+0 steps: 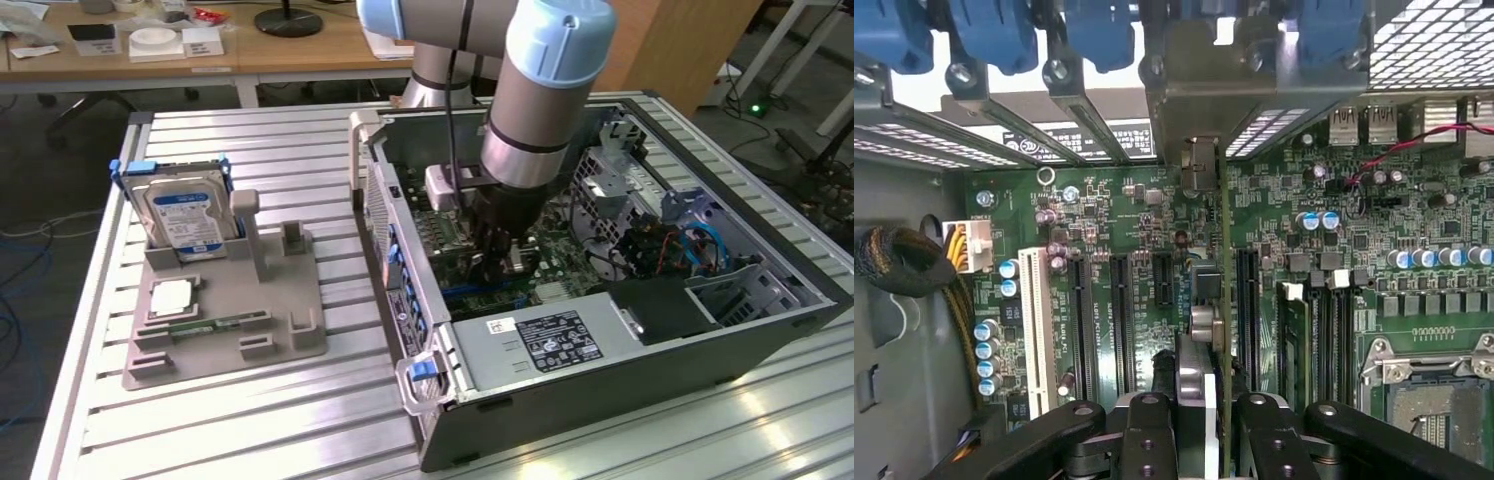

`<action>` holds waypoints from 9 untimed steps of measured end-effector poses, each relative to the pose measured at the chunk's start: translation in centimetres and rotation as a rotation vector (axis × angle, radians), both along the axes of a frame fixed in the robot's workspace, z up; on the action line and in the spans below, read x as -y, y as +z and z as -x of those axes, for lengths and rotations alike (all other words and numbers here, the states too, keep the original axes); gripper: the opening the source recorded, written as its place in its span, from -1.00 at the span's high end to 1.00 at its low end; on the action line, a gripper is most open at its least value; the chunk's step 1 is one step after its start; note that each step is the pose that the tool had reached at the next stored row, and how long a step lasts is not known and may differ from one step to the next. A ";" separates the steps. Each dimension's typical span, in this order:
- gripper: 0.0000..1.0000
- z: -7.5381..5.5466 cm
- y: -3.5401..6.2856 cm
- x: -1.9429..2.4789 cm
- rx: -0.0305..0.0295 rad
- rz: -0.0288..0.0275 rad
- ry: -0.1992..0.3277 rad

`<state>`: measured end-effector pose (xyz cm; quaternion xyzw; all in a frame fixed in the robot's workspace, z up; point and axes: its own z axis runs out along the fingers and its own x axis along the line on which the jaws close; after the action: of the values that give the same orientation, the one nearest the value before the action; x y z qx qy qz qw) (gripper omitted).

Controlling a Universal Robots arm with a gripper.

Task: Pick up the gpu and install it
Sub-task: 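Insert the gpu into the slot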

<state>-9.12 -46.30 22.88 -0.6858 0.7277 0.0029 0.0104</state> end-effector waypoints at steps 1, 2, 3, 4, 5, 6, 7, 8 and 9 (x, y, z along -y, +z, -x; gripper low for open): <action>0.44 0.0 -0.02 0.00 0.0000 0.0000 0.000; 0.44 0.0 -0.05 0.00 0.0001 -0.0001 0.000; 0.44 0.0 -0.09 0.00 0.0000 -0.0002 0.000; 0.44 0.0 -0.12 -0.01 0.0000 -0.0002 0.000; 0.44 0.0 -0.15 -0.01 0.0001 -0.0002 0.000; 0.44 0.0 -0.17 -0.01 0.0000 -0.0001 0.000; 0.44 0.0 -0.18 0.00 0.0000 0.0000 0.000; 0.44 0.0 -0.19 0.00 0.0000 0.0001 0.000; 0.44 0.1 -0.20 -0.01 0.0000 0.0000 0.000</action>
<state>-9.17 -46.29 22.69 -0.6858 0.7277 0.0029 0.0104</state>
